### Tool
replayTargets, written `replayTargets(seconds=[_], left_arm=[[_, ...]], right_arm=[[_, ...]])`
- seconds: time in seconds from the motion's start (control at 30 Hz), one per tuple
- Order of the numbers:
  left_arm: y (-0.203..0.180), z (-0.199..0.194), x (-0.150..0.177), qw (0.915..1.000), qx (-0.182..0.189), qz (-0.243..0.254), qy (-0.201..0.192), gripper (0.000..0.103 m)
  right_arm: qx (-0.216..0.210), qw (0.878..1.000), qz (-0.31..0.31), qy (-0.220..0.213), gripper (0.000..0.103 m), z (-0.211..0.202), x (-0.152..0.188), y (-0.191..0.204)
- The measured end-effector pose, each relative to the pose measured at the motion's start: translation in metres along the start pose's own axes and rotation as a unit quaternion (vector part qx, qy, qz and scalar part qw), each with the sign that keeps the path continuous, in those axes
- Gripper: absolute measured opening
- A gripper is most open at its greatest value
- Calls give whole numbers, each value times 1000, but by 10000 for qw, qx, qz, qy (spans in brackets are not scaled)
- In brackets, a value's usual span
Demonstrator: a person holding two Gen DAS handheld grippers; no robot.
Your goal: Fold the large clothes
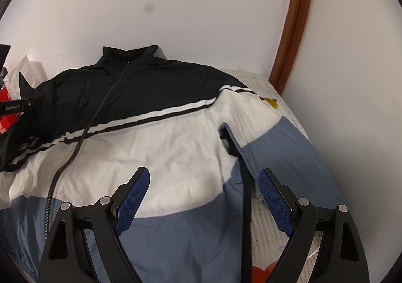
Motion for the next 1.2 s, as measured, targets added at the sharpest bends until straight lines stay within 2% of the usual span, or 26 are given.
replayTargets(seconds=[0.07,0.1,0.17,0.23,0.3,0.37,0.43,0.6,0.7,0.9,1.1,1.13,1.2], left_arm=[[1,-1,5,9999,35,-4,127,8],[3,-2,7,9998,65,4,169,13],[9,-11,14,9998,102,-14,162,27],[17,-24,19,9999,115,1,0,47],[26,-37,24,9998,125,14,-153,55],[41,-52,32,9997,20,6,-245,55],[59,-60,41,9996,-80,-91,-240,57],[115,-78,74,9981,-240,-496,-261,65],[140,-80,96,9973,-305,-635,-213,68],[173,-61,139,9957,-208,-906,52,70],[183,-34,165,9921,203,-1208,255,70],[182,-31,166,9920,239,-1212,257,70],[180,-27,167,9918,258,-1221,266,70]], right_arm=[[-52,10000,17,15,88,1,-1,0],[-77,10000,12,4,88,0,-2,2],[-136,9999,-36,-20,88,-1,-6,9],[-309,9994,-153,-32,88,-3,-12,21],[-521,9983,-253,-79,86,-5,-18,35],[-829,9956,-427,-67,65,-4,-26,58],[-1106,9921,-598,-6,58,0,-33,81],[-1549,9818,-1093,-80,61,8,-51,145],[-1975,9707,-1366,-63,72,18,-61,186],[-2650,9496,-1676,-15,76,47,-79,260],[-3076,9370,-1656,76,76,90,-98,308],[-3104,9368,-1611,99,72,97,-101,314],[-3302,9309,-1527,326,48,115,-106,324]])
Point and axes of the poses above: each gripper's, at about its wrist camera, not at the fingertips, and z roughly the way its jaws point, y to its left, x to its underside, the point moved 3 cm from there along z, roughly the way its jaws point, and after that the axes turned 8 degrees about -x, right-handed, at the moved point
